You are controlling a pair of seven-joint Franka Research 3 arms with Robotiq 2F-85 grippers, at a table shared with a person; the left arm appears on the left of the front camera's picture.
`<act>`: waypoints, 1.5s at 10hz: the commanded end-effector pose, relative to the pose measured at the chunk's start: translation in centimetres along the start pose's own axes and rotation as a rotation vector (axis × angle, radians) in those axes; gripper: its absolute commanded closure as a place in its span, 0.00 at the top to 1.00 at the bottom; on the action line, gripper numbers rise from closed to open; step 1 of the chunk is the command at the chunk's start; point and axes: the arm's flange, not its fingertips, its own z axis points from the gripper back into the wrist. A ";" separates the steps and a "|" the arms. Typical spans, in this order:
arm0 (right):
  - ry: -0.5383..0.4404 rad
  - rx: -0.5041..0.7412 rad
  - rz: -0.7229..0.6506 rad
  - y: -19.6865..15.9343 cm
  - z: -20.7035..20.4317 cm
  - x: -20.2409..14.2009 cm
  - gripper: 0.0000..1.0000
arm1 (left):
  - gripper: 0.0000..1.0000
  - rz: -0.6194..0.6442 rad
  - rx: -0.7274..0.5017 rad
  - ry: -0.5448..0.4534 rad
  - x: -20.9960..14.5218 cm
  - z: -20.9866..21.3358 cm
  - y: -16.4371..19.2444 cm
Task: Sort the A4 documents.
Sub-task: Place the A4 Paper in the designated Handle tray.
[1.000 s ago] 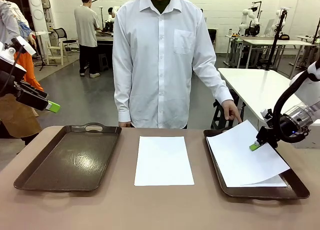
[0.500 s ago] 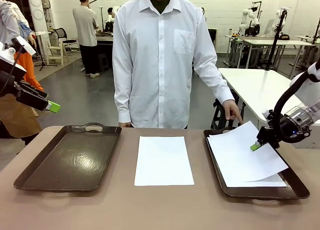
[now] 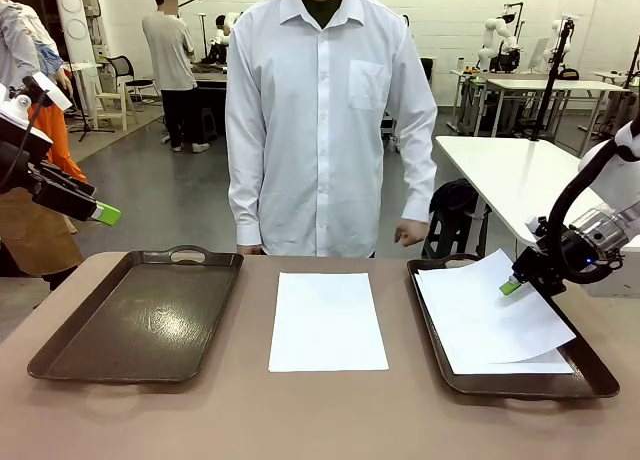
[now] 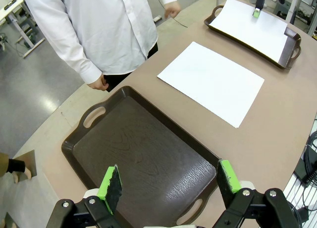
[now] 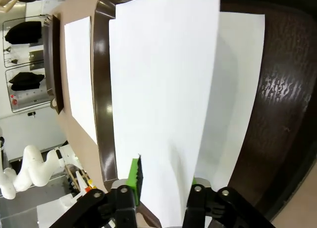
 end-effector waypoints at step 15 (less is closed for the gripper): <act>-0.130 -0.168 0.023 1.7 4.9 0.7 1.00 | 1.00 -0.009 -0.007 -0.002 -0.1 0.0 0.1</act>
